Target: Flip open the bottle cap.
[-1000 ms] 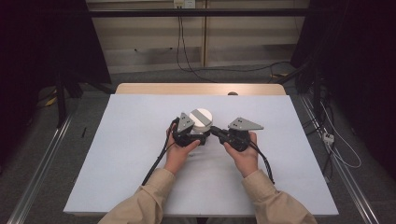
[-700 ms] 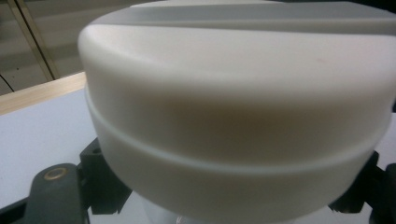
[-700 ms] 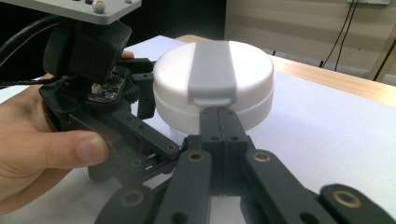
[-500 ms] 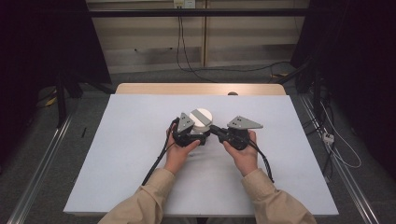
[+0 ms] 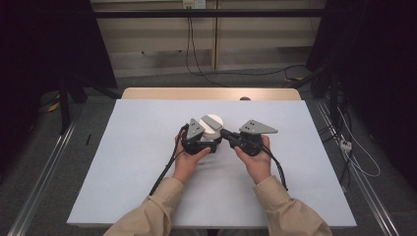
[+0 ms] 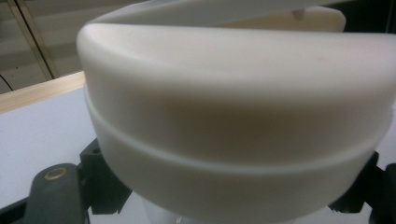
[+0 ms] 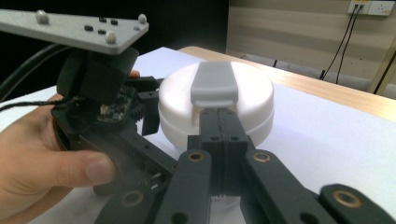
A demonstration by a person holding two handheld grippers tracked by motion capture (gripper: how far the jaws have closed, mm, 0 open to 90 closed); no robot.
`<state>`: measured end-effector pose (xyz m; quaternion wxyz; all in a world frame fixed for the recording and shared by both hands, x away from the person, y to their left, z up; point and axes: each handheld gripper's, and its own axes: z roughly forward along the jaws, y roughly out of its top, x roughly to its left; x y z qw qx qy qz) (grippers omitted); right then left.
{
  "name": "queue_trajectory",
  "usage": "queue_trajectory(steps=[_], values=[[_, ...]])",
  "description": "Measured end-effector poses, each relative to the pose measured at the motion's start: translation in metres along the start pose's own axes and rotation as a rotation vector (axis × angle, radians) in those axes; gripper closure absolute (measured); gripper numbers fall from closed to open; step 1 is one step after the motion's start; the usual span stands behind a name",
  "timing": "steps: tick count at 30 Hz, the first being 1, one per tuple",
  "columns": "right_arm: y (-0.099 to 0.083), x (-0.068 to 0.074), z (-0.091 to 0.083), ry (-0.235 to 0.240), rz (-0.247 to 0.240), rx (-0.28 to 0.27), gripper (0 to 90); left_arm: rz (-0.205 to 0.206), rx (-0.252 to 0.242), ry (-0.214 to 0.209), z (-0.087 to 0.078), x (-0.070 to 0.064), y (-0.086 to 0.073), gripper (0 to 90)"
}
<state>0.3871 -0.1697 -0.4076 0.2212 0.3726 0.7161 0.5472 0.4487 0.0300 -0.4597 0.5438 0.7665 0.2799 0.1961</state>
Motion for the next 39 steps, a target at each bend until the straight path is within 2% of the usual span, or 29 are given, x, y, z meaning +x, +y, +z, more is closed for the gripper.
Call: queue_trajectory(steps=[5,12,39], values=[[0.002,0.001,0.002,0.011,-0.008,0.001,90.0,-0.007,-0.004,0.001,0.0,-0.001,0.0,18.6],[0.008,0.002,0.003,0.01,-0.006,-0.015,90.0,0.001,0.001,0.001,0.0,0.0,0.0,18.7],[0.027,0.006,0.011,0.014,-0.027,-0.031,90.0,-0.009,0.0,0.005,0.0,-0.001,0.0,18.7]])
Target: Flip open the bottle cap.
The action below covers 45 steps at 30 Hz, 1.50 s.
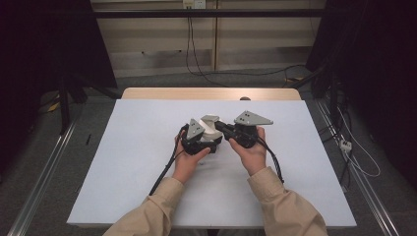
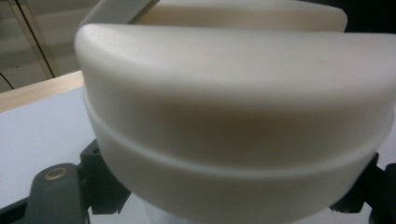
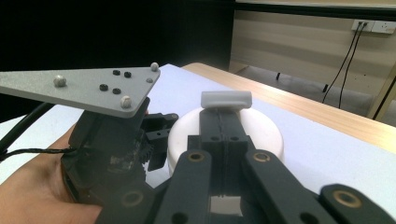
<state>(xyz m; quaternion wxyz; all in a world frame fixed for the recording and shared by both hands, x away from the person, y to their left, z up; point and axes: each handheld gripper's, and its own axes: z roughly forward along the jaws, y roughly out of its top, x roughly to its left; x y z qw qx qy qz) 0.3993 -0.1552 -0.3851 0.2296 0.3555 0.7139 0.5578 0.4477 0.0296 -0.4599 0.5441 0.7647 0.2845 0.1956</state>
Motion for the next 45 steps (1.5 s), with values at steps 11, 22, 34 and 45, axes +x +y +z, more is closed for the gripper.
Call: queue_trajectory(steps=[11,22,34,45], values=[[0.005,0.001,0.004,-0.005,-0.004,-0.002,90.0,0.002,0.0,0.0,0.0,0.0,0.0,18.7],[0.013,0.002,0.011,-0.012,-0.01,0.0,90.0,-0.001,-0.003,0.0,0.0,-0.001,0.0,18.7],[0.018,0.001,0.016,-0.019,-0.018,0.001,90.0,0.004,0.0,0.0,0.0,0.0,0.0,18.7],[0.021,-0.001,0.02,-0.018,-0.014,0.008,90.0,0.005,-0.002,-0.001,0.0,-0.001,0.0,18.7]])
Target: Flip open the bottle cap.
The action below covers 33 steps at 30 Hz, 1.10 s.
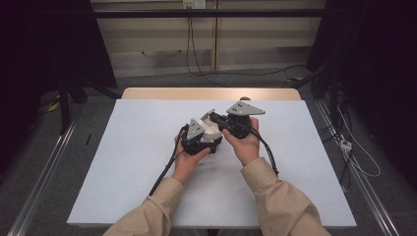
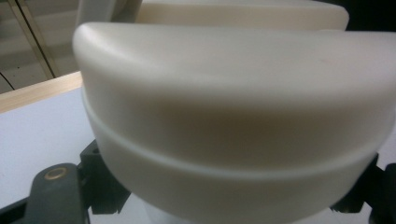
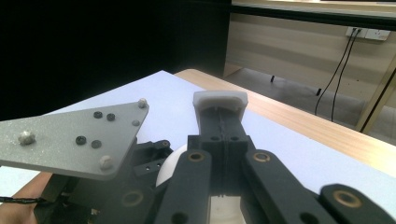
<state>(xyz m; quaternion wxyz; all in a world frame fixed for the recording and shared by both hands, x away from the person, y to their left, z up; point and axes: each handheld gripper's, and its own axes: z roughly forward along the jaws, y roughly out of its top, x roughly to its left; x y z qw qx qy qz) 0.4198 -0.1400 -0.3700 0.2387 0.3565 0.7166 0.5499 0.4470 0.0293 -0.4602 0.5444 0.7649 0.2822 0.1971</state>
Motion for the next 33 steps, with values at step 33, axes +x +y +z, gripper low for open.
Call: queue_trajectory(steps=[33], values=[[0.007,-0.002,0.014,-0.009,0.01,0.003,90.0,-0.004,0.002,0.002,0.0,0.0,0.0,18.7]])
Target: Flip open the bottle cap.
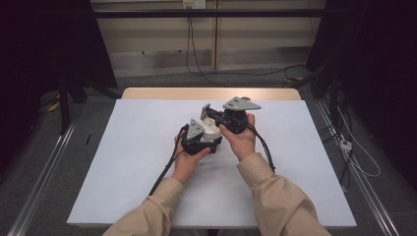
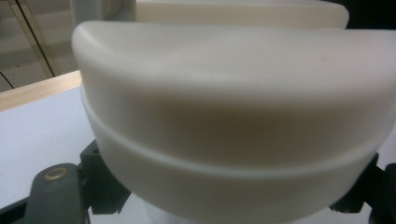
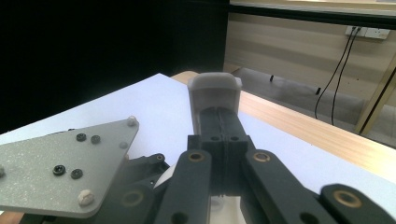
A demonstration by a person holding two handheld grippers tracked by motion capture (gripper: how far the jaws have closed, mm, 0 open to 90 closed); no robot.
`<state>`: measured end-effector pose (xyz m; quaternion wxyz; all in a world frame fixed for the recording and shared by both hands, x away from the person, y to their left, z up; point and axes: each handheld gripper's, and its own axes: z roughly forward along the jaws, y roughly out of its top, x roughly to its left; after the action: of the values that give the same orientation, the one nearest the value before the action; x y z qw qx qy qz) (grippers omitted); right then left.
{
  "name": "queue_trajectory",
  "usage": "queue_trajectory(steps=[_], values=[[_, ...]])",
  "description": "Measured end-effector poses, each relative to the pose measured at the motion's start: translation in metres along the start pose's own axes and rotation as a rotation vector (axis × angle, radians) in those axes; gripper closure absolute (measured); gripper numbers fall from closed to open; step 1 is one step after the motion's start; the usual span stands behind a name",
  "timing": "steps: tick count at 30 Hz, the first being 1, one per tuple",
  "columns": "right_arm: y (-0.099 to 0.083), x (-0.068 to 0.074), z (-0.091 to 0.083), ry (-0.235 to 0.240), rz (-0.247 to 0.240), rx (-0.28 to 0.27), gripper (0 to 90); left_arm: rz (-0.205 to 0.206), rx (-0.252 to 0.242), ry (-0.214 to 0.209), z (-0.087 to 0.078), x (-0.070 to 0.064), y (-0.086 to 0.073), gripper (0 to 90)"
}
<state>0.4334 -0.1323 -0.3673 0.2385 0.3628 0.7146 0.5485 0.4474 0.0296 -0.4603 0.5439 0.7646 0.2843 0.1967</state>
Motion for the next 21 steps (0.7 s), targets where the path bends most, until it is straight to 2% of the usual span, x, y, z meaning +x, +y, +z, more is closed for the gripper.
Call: queue_trajectory(steps=[4,21], values=[[0.0006,0.0001,0.0014,-0.003,-0.004,-0.002,90.0,0.011,0.004,0.0,-0.0003,0.0004,0.0002,18.7],[0.003,0.0003,0.0056,-0.006,-0.009,-0.001,90.0,0.005,0.002,0.002,0.0,-0.0003,0.0,18.7]])
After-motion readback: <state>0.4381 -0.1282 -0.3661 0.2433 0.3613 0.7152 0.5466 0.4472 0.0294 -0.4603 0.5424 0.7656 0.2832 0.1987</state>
